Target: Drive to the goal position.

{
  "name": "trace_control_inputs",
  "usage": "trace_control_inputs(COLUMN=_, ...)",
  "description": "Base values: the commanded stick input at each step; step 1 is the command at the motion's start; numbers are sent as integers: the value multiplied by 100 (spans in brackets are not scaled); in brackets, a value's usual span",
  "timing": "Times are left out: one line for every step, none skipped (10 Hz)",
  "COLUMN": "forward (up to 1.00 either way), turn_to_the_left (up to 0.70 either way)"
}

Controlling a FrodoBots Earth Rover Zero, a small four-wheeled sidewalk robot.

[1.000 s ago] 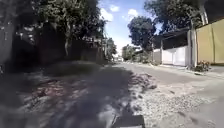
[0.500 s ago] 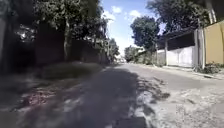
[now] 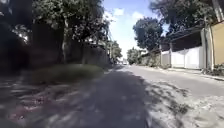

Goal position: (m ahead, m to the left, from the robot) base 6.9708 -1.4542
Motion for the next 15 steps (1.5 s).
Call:
trace_control_inputs(forward=100, turn_to_the_left=0)
trace_control_inputs(forward=100, turn_to_the_left=0)
trace_control_inputs(forward=100, turn_to_the_left=-7)
trace_control_inputs(forward=100, turn_to_the_left=-40)
trace_control_inputs(forward=100, turn_to_the_left=-40)
trace_control_inputs(forward=100, turn_to_the_left=-40)
trace_control_inputs(forward=100, turn_to_the_left=-40)
trace_control_inputs(forward=100, turn_to_the_left=-40)
trace_control_inputs(forward=100, turn_to_the_left=-39)
trace_control_inputs(forward=100, turn_to_the_left=-17)
trace_control_inputs(forward=100, turn_to_the_left=0)
trace_control_inputs(forward=100, turn_to_the_left=0)
trace_control_inputs(forward=100, turn_to_the_left=0)
trace_control_inputs(forward=100, turn_to_the_left=0)
trace_control_inputs(forward=100, turn_to_the_left=0)
